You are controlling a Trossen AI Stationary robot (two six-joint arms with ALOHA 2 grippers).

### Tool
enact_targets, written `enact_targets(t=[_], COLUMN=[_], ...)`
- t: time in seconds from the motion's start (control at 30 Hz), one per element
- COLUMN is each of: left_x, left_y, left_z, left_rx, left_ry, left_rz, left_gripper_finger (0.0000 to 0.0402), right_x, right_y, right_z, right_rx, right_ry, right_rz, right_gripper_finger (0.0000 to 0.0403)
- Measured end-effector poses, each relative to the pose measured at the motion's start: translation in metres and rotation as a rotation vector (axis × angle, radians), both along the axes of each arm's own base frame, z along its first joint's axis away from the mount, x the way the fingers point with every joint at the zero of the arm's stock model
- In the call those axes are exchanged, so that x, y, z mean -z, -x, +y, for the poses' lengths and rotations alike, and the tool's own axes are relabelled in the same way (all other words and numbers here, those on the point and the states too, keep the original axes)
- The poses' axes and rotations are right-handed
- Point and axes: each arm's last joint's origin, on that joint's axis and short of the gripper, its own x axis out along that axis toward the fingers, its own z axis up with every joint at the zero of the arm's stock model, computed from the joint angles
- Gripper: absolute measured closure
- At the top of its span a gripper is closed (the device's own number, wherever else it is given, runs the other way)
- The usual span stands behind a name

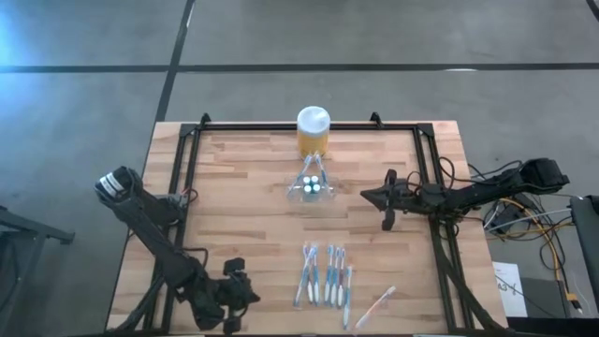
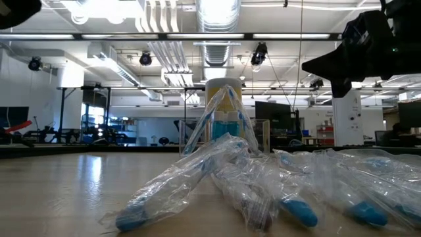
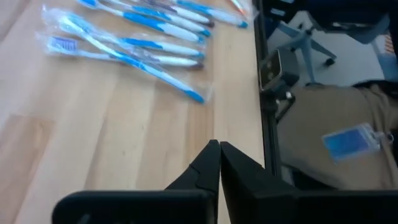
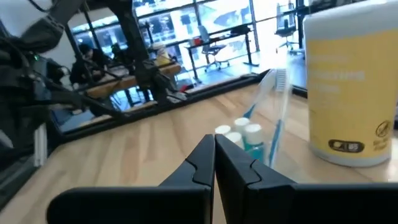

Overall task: Pick & Place toothbrushing station
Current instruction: Put the blue toothbrush into the left of the transparent organizer

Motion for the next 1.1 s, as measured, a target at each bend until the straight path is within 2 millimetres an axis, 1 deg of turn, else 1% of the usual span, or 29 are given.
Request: enact_targets(t=[0.1,0.17,0.27,0.33,0.43,0.5,0.67,0.77,0.87,0.97,1.1], left_x=[0.0,0.001,0.007,0.011,0.02,0.028,0.044,0.043,0.039,0.037,0.045], left_y=[0.0,-0.002,-0.01,-0.018,-0.038,-0.054,-0.1,-0.125,-0.142,-0.154,-0.169], left_z=[0.0,0.001,0.004,0.01,0.02,0.027,0.041,0.049,0.056,0.061,0.061], left_rx=[-0.008,-0.053,-0.129,-0.187,-0.269,-0.29,-0.272,-0.244,-0.249,-0.265,-0.253], left_ry=[0.008,0.039,0.079,0.098,0.123,0.138,0.097,0.083,0.031,-0.027,-0.062], left_rz=[0.001,0.002,0.016,0.027,0.059,0.104,0.171,0.2,0.239,0.31,0.366], left_gripper_finger=[0.0378,0.0371,0.0357,0.0344,0.0323,0.0306,0.0259,0.0231,0.0206,0.0186,0.0172], right_x=[-0.001,-0.002,-0.002,-0.003,-0.003,-0.004,-0.004,-0.004,-0.004,-0.004,-0.004], right_y=[0.0,0.0,0.0,0.0,0.0,0.0,0.0,0.0,0.0,0.0,0.0], right_z=[-0.001,-0.001,-0.001,-0.001,-0.001,-0.001,-0.001,-0.001,-0.001,-0.001,-0.001], right_rx=[0.023,0.027,0.027,0.028,0.028,0.028,0.029,0.03,0.03,0.029,0.029], right_ry=[0.065,0.109,0.14,0.158,0.157,0.157,0.183,0.205,0.224,0.229,0.229], right_rz=[0.007,0.005,0.009,0.007,0.0,-0.002,0.002,0.006,0.01,0.013,0.015], right_gripper_finger=[0.0394,0.0394,0.0394,0.0394,0.0394,0.0394,0.0394,0.0394,0.0394,0.0394,0.0394])
